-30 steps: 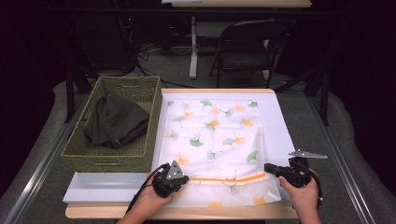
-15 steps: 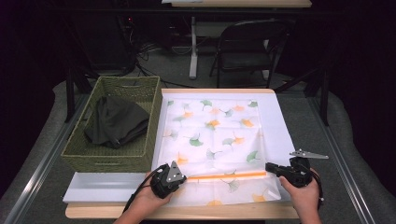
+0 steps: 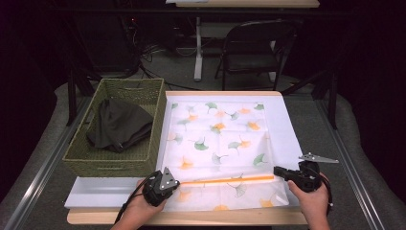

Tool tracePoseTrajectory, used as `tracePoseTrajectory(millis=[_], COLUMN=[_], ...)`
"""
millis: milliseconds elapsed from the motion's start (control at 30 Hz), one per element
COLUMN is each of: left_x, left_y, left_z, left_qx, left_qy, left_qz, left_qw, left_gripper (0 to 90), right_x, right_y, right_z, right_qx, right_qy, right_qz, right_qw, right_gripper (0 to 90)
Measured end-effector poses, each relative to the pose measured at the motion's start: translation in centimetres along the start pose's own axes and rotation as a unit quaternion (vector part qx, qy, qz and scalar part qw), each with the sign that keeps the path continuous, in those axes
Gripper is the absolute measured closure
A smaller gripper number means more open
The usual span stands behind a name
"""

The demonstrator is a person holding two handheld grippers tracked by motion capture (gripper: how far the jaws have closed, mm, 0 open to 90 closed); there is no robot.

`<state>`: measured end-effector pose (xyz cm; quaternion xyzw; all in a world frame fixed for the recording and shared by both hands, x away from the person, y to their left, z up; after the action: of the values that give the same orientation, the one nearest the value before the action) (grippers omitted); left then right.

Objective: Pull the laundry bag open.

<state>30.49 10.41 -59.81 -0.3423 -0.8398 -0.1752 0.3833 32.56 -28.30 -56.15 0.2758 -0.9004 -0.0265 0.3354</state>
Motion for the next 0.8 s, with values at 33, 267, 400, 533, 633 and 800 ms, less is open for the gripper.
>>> tracePoseTrajectory(millis=[33, 267, 400, 533, 633, 800], left_x=[0.2, 1.4, 1.9, 2.3, 2.6, 3.1], left_y=[0.2, 1.2, 1.7, 2.2, 2.7, 3.4], left_z=[0.2, 1.2, 1.7, 2.4, 2.9, 3.8], left_qx=[0.002, 0.017, 0.019, 0.024, 0.025, 0.039], left_qy=[0.000, -0.004, -0.002, 0.002, 0.006, 0.005], left_qz=[-0.001, -0.013, -0.020, -0.024, -0.032, -0.036], left_qw=[1.0000, 0.9998, 0.9996, 0.9994, 0.9992, 0.9986], left_gripper=[90.0, 90.0, 90.0, 90.0, 90.0, 90.0], right_x=[0.0, 0.0, 0.0, -0.1, 0.0, 0.1], right_y=[0.0, 0.0, -0.2, -0.2, -0.2, -0.5], right_z=[0.0, 0.0, 0.0, 0.0, 0.0, 0.1], right_qx=[0.001, 0.000, 0.000, -0.001, -0.001, -0.009], right_qy=[-0.001, -0.001, -0.001, 0.000, 0.000, -0.002], right_qz=[0.000, -0.001, 0.001, -0.001, 0.001, -0.004], right_qw=[1.0000, 1.0000, 1.0000, 1.0000, 1.0000, 0.9999], right_gripper=[85.9, 85.9, 85.9, 86.0, 86.0, 85.9])
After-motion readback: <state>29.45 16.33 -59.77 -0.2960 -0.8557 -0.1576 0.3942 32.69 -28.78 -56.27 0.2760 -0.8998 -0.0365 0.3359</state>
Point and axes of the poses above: each handheld gripper's, and its own axes: x roughly backward along the jaws, z roughly out of its underside, y roughly to its left, the point moved 7 cm from there along -x, roughly forward along the jaws, and after that the axes turned 11 degrees about x, right-handed, at the moved point
